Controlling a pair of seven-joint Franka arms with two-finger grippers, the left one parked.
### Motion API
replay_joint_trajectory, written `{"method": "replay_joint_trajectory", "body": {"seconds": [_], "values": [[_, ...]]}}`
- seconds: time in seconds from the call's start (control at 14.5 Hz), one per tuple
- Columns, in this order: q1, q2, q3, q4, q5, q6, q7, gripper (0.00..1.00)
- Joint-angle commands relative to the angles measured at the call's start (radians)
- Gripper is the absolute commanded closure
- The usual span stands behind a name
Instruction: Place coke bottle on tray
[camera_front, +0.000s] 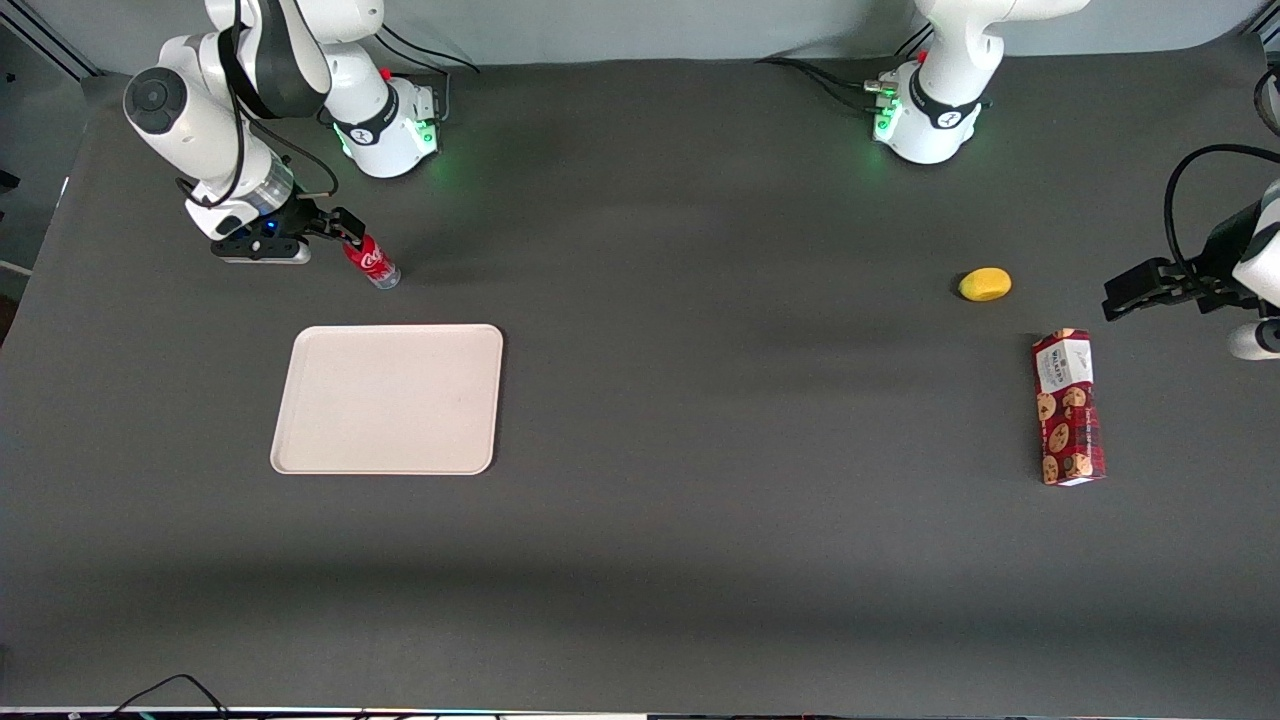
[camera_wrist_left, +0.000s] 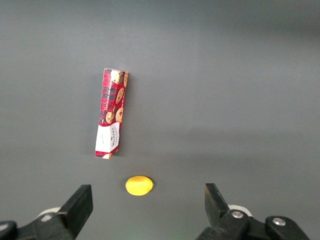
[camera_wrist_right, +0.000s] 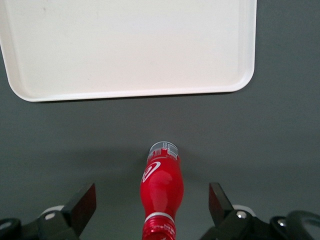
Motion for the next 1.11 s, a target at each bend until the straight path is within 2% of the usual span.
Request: {"method": "replay_joint_trajectory", "body": {"seconds": [0.0, 0.69, 1.04], "values": [[0.002, -0.085, -0.006, -0.098, 0.014, 0.043, 0.018, 0.00], [-0.004, -0.110, -0.007, -0.147, 0.015, 0.035, 0.061, 0.00], [0.002, -0.107, -0.007, -0.146, 0.015, 0.034, 0.096, 0.52]]}}
